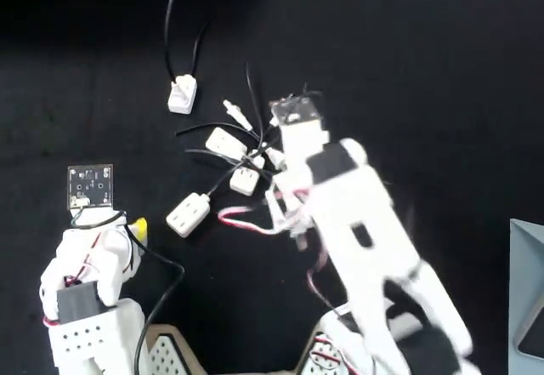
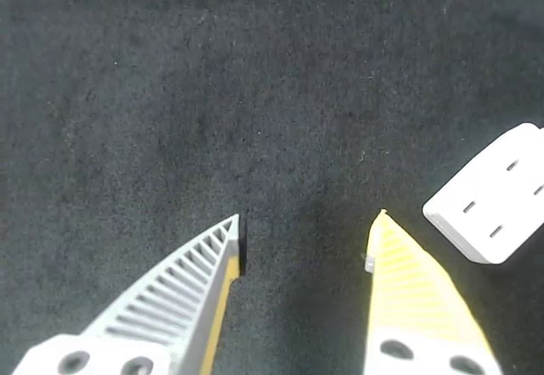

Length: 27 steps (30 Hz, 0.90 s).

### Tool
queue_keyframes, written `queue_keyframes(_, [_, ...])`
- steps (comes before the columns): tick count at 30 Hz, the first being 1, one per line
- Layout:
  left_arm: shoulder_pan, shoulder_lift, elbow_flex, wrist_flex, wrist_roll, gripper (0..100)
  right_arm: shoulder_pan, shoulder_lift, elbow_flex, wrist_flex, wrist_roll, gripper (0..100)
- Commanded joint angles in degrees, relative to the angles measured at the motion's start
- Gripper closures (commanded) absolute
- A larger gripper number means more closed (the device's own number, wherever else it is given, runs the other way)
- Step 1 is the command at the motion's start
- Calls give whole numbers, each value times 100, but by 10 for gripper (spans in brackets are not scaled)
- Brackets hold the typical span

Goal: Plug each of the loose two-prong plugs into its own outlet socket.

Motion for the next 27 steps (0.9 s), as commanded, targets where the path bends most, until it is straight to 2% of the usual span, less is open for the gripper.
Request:
queue_keyframes(1, [22,-26,-154,-44,62,754,35,-1270,-31,44,132,987])
queue_keyframes(6, [655,-26,-497,-35,88,754,-79,-1763,-22,-211,105,987])
queue_keyframes(9, [989,-26,-831,-53,440,754,-308,-1789,198,-563,97,987])
queue_keyframes(19, [1147,-26,-840,-1547,1486,758,-1873,-1798,936,-2136,97,987])
queue_keyframes(23, [1191,-26,-655,-1916,1705,758,-2259,-1798,1130,-2611,97,987])
queue_keyframes(27, [1569,-26,-602,-1969,1732,758,-2523,-1798,1226,-2831,97,987])
